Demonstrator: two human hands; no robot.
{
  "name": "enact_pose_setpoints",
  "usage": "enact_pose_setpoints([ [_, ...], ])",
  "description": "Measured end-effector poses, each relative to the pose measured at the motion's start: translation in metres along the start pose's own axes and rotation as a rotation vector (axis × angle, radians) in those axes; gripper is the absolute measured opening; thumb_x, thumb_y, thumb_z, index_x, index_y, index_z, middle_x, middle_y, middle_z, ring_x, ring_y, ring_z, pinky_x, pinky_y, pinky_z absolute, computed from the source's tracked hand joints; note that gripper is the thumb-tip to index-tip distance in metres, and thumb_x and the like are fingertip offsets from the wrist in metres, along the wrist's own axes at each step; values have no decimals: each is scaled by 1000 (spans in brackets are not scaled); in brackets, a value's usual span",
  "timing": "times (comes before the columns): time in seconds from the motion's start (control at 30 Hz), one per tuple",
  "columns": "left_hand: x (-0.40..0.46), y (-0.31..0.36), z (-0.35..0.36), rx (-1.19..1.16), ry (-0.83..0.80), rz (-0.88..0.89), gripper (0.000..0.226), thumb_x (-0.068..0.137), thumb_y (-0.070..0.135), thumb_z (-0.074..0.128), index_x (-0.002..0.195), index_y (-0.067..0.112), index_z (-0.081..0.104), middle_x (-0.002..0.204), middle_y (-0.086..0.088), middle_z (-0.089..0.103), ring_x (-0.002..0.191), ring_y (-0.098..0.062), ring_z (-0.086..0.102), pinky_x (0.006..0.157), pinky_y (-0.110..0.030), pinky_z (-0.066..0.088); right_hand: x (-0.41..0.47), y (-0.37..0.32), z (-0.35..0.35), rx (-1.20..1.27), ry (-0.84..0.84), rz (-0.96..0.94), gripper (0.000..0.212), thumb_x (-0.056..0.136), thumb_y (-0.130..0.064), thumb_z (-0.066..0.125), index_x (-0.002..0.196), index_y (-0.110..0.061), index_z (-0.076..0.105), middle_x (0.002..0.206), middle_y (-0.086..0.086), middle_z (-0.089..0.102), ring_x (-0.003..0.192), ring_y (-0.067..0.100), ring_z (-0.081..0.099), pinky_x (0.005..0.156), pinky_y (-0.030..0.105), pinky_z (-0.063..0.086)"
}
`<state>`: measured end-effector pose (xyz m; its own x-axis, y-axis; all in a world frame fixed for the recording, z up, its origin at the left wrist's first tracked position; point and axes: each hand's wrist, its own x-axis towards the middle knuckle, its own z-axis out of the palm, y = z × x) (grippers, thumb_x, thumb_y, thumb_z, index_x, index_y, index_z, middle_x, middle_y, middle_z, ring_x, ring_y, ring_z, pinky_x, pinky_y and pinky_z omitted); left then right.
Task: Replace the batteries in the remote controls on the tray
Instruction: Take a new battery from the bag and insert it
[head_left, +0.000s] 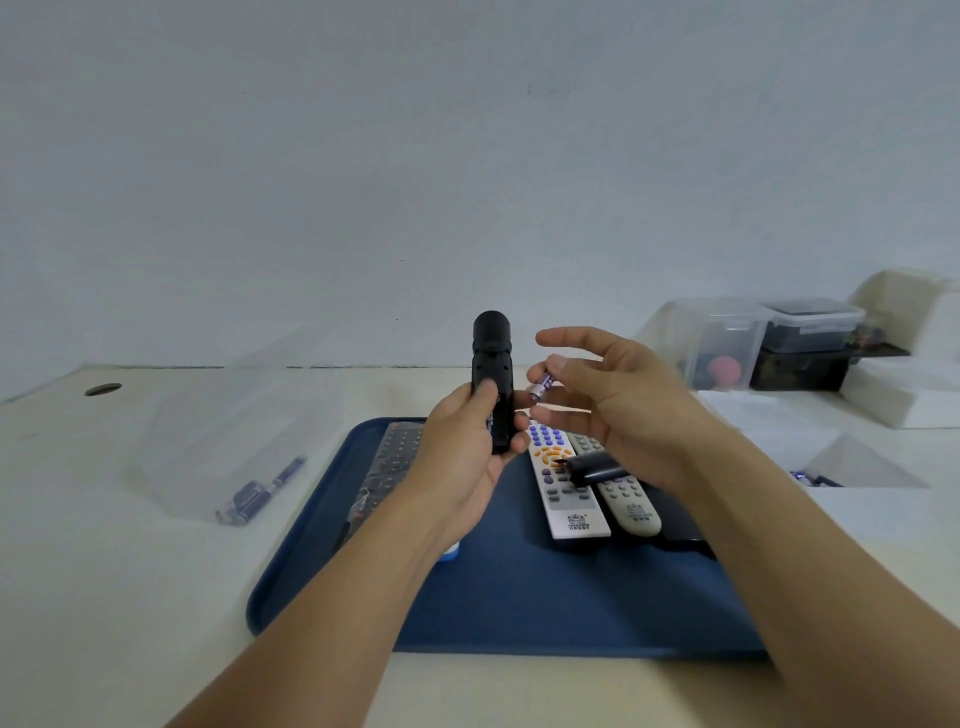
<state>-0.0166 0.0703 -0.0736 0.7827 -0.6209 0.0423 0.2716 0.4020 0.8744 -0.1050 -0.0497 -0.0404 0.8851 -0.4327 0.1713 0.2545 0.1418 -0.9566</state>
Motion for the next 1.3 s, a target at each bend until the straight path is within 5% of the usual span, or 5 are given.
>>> enact_pose_setpoints([
  [0.23, 4, -4, -4, 213, -4, 192, 29, 111, 16, 35, 123, 4, 58, 100, -9, 74, 74, -14, 68, 75, -28, 57, -2, 3, 9, -356, 116, -111, 22, 87, -7, 74, 107, -5, 65, 75, 14, 75, 53, 19, 65, 57, 25, 57],
  [0.43, 0, -1, -1, -70, -37, 79, 29, 112, 24, 34, 135, 18, 50, 127, -16, 66, 113, -30, 69, 83, -37, 62, -2, 11, 14, -437, 122, -211, 14, 76, 0, 83, 88, 1, 75, 75, 18, 75, 67, 24, 74, 71, 32, 63],
  [0.6, 0, 3, 0, -215, -82, 40, 28, 111, 11, 32, 138, 13, 42, 122, -18, 65, 90, -22, 76, 71, -30, 62, 0, 26, 26, -767, 169, -459, 10, 81, -5, 79, 81, -14, 81, 62, -13, 69, 55, 4, 64, 57, 16, 52],
  [0.77, 2, -1, -3, -134, -86, 77, 25, 110, 7, 36, 130, 17, 46, 117, -12, 69, 86, -15, 74, 75, -28, 60, 2, 31, 27, -1074, 66, -576, 17, 89, -4, 66, 91, -13, 81, 87, 7, 70, 74, 21, 65, 70, 41, 55],
  [1.3, -8, 0, 0, -1, -204, 44, 33, 111, 10, 33, 138, 14, 51, 129, -18, 62, 111, -24, 70, 89, -39, 61, 13, 32, 0, -510, 151, -241, 20, 73, -22, 88, 87, -16, 75, 69, -3, 54, 51, 5, 47, 51, 18, 42],
])
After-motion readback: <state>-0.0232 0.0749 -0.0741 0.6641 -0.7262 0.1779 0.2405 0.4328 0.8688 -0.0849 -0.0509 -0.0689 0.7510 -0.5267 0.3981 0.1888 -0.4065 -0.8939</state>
